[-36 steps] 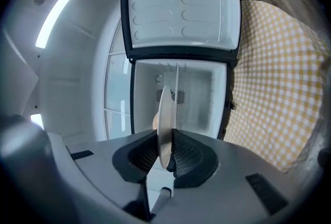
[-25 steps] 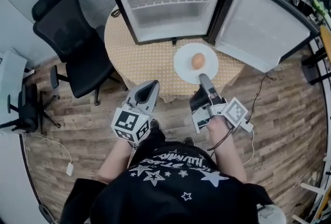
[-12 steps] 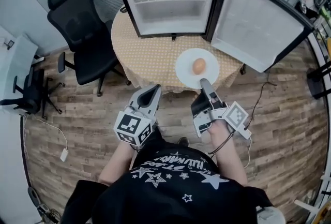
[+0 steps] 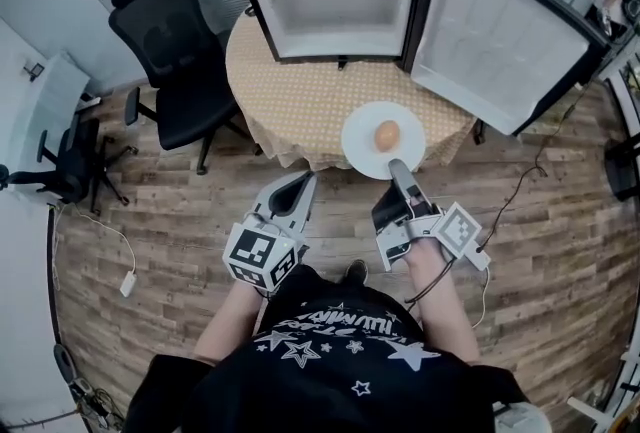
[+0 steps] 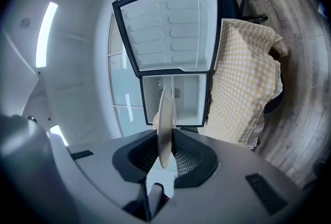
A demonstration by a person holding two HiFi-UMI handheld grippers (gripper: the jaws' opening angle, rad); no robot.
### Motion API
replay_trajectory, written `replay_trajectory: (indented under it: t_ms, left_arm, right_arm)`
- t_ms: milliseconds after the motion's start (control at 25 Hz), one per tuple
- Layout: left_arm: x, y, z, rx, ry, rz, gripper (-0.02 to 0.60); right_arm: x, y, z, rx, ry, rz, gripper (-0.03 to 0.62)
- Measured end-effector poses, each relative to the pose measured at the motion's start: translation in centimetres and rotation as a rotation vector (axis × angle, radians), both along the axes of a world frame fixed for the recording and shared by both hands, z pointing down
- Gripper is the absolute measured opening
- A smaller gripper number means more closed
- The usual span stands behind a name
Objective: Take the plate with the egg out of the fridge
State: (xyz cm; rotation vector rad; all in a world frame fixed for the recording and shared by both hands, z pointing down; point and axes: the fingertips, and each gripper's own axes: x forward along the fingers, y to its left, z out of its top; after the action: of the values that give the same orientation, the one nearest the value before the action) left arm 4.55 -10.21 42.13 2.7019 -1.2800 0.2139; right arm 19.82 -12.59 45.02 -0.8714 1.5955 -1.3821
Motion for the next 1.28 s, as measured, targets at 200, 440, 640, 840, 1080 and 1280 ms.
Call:
replay_trajectory:
  t_ms: [200,440,640,840,1080,1280]
  left_arm:
    - [0.5,1.1,-0.3,0.017,0.021,0.022,0.007]
    - [-1.9,3.3,-0.3,0.014,0.034,0.015,0.007]
    - [-5.3,5.5,-0.5,0.003,0.053,-0.015,0.006]
    - [-9.1,12.1,0.3,0.033,0.072,-0.01,0.006]
    - [-9.7,13.0,-0.9,0.033,0.093,0.004,0.007]
    - [-10.7,14.6,-1.6,0.037,0.1,0.021,0.006]
  right_arm:
    - [0.0,0.9,-0.1,0.003,0.015,0.008,0.075]
    - [-1.3,2.2,-0.9,0.004,0.028,0.036,0.075]
    - [-3.4,4.3,-2.1,0.022,0.038,0.039,0.075]
    - [-6.7,10.9,-1.9,0.044,0.043,0.057,0.075]
    - [-7.5,12.6,-3.2,0.041,0.051,0.064,0.075]
    - [-8.7,14.6,-3.7,0.043,0.061,0.075,0.075]
